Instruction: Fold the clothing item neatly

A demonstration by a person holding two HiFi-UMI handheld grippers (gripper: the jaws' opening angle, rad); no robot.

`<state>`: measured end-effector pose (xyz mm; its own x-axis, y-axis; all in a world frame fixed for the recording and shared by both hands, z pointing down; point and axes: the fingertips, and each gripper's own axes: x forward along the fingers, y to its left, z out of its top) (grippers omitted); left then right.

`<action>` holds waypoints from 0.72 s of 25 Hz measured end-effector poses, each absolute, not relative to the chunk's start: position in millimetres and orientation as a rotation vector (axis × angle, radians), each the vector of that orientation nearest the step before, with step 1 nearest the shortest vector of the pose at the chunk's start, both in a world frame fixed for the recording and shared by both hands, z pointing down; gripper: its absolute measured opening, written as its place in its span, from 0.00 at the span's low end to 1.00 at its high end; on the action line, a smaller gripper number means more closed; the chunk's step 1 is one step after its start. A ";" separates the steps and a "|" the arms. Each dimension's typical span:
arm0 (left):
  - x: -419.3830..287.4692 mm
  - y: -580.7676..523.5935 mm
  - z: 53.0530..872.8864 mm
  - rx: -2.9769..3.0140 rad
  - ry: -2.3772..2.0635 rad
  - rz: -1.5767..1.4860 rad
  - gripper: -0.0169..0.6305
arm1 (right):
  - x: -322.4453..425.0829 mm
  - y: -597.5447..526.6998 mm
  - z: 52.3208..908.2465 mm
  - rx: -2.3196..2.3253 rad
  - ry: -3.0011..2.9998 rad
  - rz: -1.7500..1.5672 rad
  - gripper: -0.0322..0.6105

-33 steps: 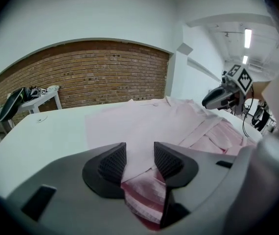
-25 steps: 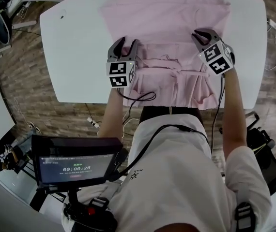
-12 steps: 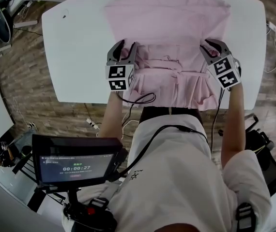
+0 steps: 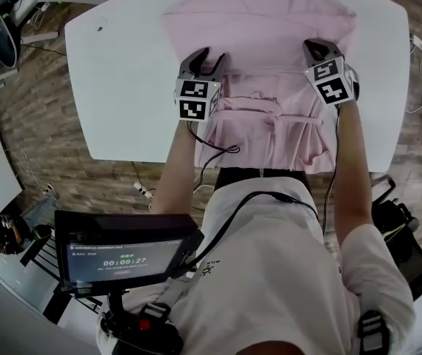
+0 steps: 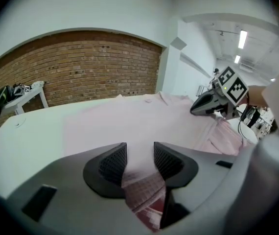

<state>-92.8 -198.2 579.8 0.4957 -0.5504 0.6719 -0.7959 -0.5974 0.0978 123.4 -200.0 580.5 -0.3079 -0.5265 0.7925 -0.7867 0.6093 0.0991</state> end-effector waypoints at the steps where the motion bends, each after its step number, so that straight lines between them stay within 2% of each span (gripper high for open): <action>1: -93.0 -196.2 583.4 2.339 -1.104 0.869 0.30 | 131.3 -199.8 583.1 1.062 -1.980 0.414 0.05; 7: -91.0 -199.9 565.2 2.385 -1.137 0.845 0.30 | 138.4 -202.5 563.4 1.155 -2.031 0.455 0.05; 11: -78.7 -201.2 575.0 2.391 -1.128 0.884 0.30 | 158.4 -196.8 582.6 1.147 -1.988 0.462 0.05; 18: -85.1 -213.7 581.6 2.367 -1.072 0.934 0.30 | 149.3 -205.5 570.0 1.171 -1.998 0.448 0.05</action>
